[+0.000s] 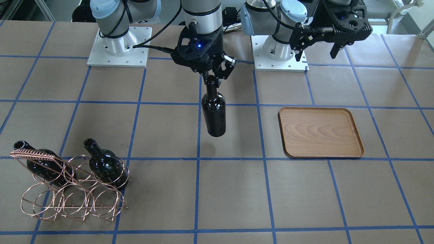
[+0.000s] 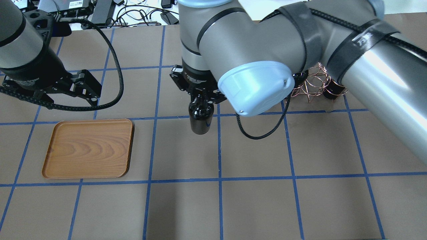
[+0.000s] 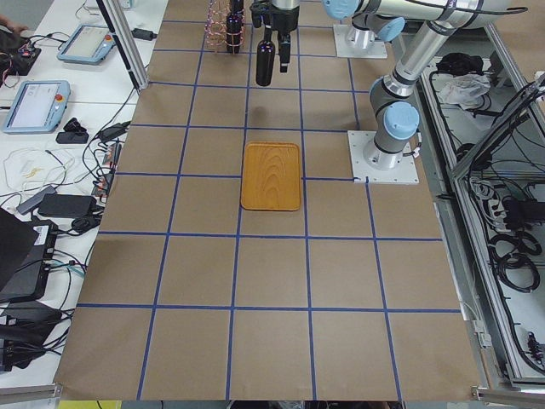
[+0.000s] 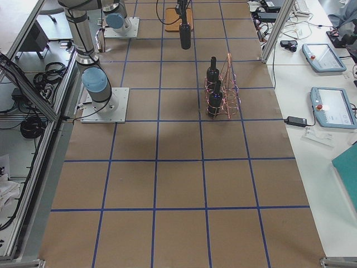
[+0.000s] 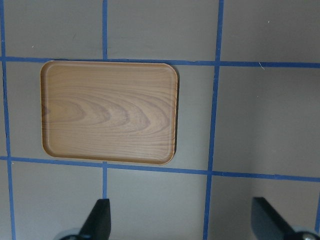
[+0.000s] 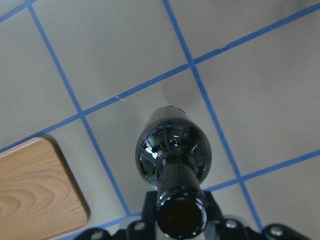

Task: Take wine from basket and place on tray
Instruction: 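Carry the bottle with the right gripper toward the wooden tray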

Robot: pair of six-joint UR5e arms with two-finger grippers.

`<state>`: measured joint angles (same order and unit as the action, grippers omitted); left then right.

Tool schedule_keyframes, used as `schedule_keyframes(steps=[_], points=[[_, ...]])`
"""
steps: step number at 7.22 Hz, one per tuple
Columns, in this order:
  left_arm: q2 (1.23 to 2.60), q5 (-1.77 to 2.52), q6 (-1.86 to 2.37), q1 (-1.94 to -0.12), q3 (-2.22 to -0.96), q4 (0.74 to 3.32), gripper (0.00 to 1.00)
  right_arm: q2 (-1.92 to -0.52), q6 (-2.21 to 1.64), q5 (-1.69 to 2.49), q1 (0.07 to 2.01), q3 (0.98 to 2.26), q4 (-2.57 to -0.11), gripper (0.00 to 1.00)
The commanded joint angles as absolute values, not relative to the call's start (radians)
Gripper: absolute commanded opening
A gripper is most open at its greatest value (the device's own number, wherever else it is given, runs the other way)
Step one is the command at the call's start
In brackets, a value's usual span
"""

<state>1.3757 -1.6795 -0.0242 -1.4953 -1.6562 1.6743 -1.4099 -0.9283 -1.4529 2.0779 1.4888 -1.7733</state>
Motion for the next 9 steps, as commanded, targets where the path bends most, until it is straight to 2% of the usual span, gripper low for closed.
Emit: schedule_keyframes(steps=[1, 4, 6, 7, 8, 9], points=[[1.385, -1.677, -0.025, -1.482, -1.655, 1.66, 1.0, -1.361, -1.026, -1.39, 2.179, 1.506, -1.824, 0.09], [1.388, -1.666, -0.128, -1.379, -1.655, 1.663, 1.0, -1.295, -1.026, -1.346, 2.252, 1.522, -1.835, 0.1], [1.39, -1.666, -0.132, -1.384, -1.654, 1.661, 1.0, -1.31, -1.029, -1.322, 2.256, 1.516, -1.835, 0.16], [1.394, -1.667, -0.133, -1.384, -1.652, 1.661, 1.0, -1.315, -1.016, -1.342, 2.264, 1.516, -1.838, 0.71], [1.399, -1.666, -0.133, -1.384, -1.652, 1.66, 1.0, -1.316, -0.993, -1.367, 2.266, 1.516, -1.836, 1.0], [1.401, -1.655, -0.132, -1.384, -1.652, 1.66, 1.0, -1.324, -0.992, -1.368, 2.266, 1.516, -1.833, 1.0]])
